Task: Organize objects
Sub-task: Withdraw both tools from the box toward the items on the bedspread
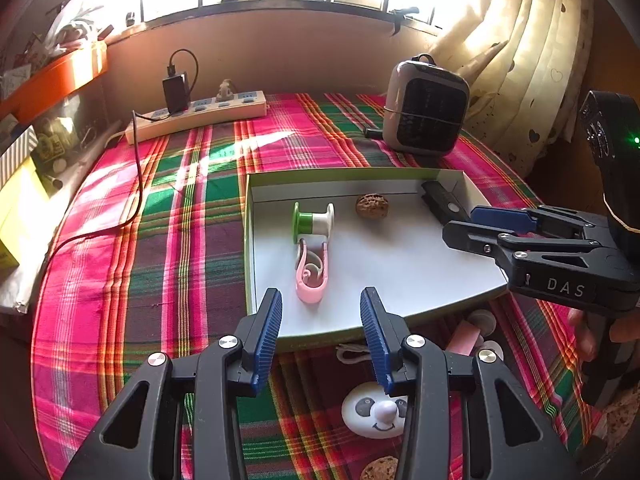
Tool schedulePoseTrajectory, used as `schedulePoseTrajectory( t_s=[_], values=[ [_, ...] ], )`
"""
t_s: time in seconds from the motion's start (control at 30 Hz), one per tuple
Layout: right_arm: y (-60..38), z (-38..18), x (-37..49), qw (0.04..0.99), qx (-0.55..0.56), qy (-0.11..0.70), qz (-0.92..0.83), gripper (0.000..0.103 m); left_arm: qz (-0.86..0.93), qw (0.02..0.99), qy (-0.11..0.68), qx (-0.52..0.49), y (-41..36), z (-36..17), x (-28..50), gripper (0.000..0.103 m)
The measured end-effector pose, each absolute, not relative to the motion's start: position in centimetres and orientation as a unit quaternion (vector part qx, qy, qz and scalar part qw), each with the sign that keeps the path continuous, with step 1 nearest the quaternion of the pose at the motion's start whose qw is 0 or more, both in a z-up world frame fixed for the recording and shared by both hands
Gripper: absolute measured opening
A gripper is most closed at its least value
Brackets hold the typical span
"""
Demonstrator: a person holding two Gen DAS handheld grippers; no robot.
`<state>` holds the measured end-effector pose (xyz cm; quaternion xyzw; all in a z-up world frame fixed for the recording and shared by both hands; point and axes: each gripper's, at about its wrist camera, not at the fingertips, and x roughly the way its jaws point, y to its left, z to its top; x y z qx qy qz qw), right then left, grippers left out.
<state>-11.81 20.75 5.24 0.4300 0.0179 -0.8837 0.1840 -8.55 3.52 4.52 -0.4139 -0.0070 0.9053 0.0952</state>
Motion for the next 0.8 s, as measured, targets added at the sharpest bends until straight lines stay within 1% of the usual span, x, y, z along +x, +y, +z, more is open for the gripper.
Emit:
schedulePoseTrajectory(
  t_s=[0.33,0.67,0.8],
  values=[
    [23.1,5.2,-7.9,0.179,0.416,-0.002,-0.892,0.048,0.909,0.098,-0.015,-0.405,2.7,4.8,-5.0,0.039],
    [24.4,3.8,-4.0,0.183,0.409,0.005,-0.894,0.048,0.901,0.122,-0.017,-0.417,2.5,3.8,-1.2,0.039],
    [24.6,3.4,-3.2,0.189,0.409,-0.005,-0.892,0.048,0.897,0.137,-0.038,-0.419,2.5,3.5,-0.2,0.040]
  ],
)
